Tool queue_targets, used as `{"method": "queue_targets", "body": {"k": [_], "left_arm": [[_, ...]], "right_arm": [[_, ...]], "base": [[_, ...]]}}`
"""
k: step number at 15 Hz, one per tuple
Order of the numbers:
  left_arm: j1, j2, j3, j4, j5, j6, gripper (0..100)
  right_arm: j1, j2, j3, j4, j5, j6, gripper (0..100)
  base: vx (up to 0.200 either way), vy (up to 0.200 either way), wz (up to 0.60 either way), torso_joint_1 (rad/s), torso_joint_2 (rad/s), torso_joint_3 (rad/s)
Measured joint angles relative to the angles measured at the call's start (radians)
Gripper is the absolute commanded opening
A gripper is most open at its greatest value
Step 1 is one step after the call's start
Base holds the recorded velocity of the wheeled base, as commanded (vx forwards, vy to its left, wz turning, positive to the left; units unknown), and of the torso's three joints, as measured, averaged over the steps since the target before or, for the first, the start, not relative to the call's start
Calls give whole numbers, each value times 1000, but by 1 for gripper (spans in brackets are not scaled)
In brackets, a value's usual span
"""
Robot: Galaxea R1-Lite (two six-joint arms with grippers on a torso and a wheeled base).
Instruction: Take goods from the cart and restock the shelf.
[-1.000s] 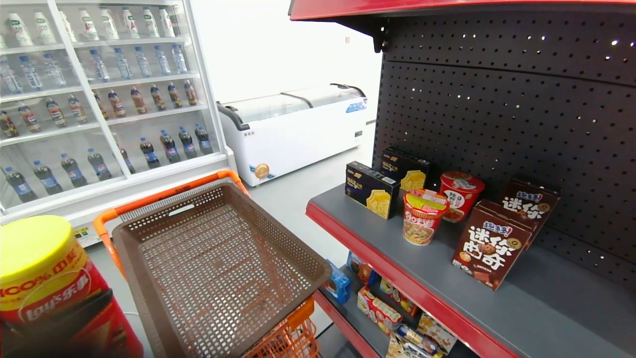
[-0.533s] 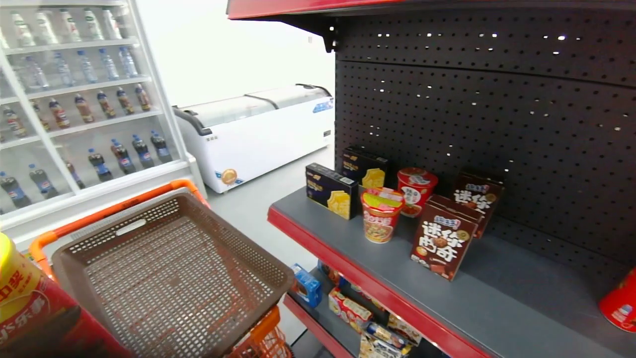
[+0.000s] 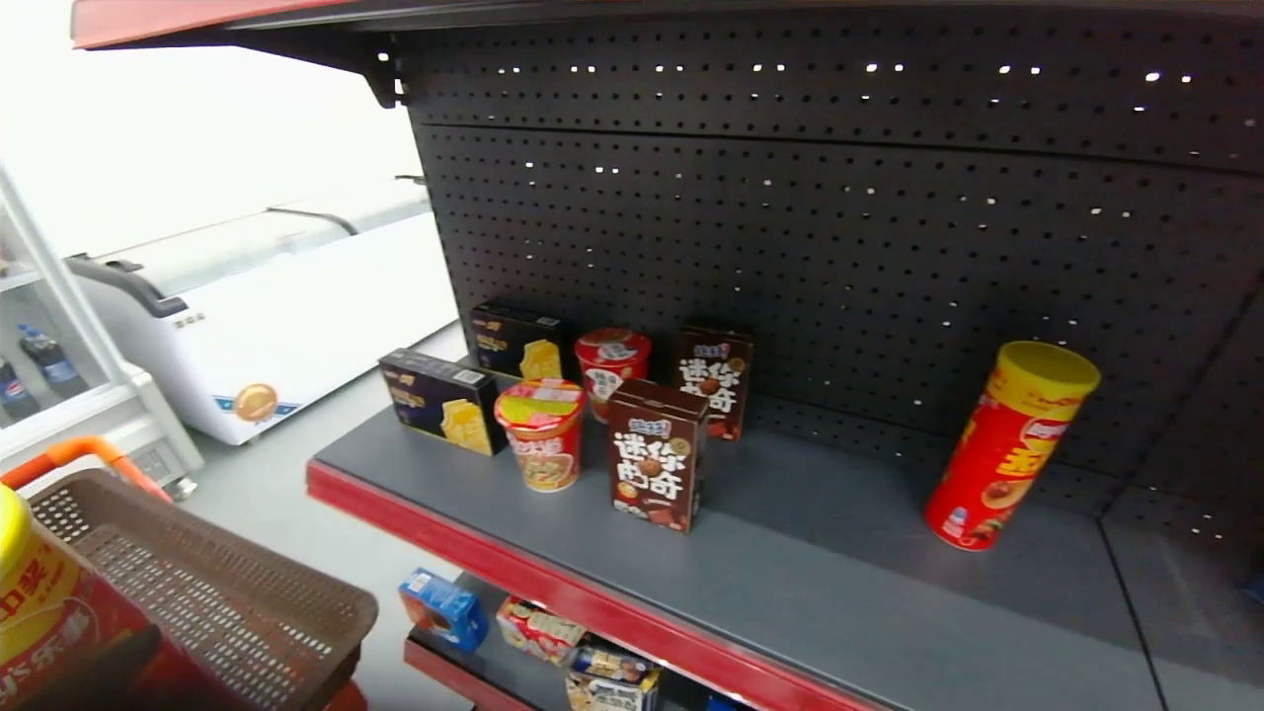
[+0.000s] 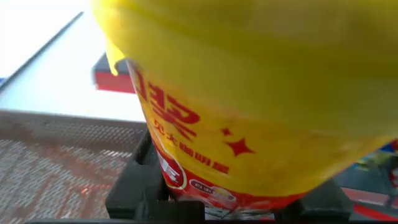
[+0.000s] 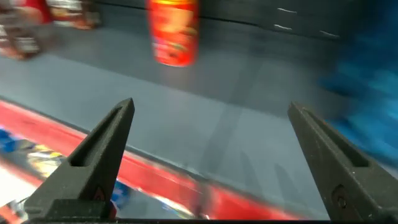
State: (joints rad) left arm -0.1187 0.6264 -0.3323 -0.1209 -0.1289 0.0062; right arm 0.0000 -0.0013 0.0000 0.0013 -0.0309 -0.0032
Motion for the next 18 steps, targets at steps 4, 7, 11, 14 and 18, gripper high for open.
{"method": "queue_targets", "body": {"k": [4,7,11,14,18], "left_arm": [[-1,-1,7,0,-2,0,0],[-1,-1,8,0,-3,0,0],[-1,-1,9,-2,-3,0,0],[-1,-1,10,0,-3,-3,0],[-2,-15,28,0,-5,-14,0]], "right_arm": [[0,0,0,0,0,0,100],[0,0,0,-1,0,0,100],[0,0,0,0,4,-2,100],[0,0,0,0,5,-2,100],[0,0,0,0,5,-2,100]], "base": [[0,0,-600,4,2,2],[0,0,-400,2,0,5],[0,0,0,0,0,0],[0,0,0,0,0,0],[0,0,0,0,0,0]]}}
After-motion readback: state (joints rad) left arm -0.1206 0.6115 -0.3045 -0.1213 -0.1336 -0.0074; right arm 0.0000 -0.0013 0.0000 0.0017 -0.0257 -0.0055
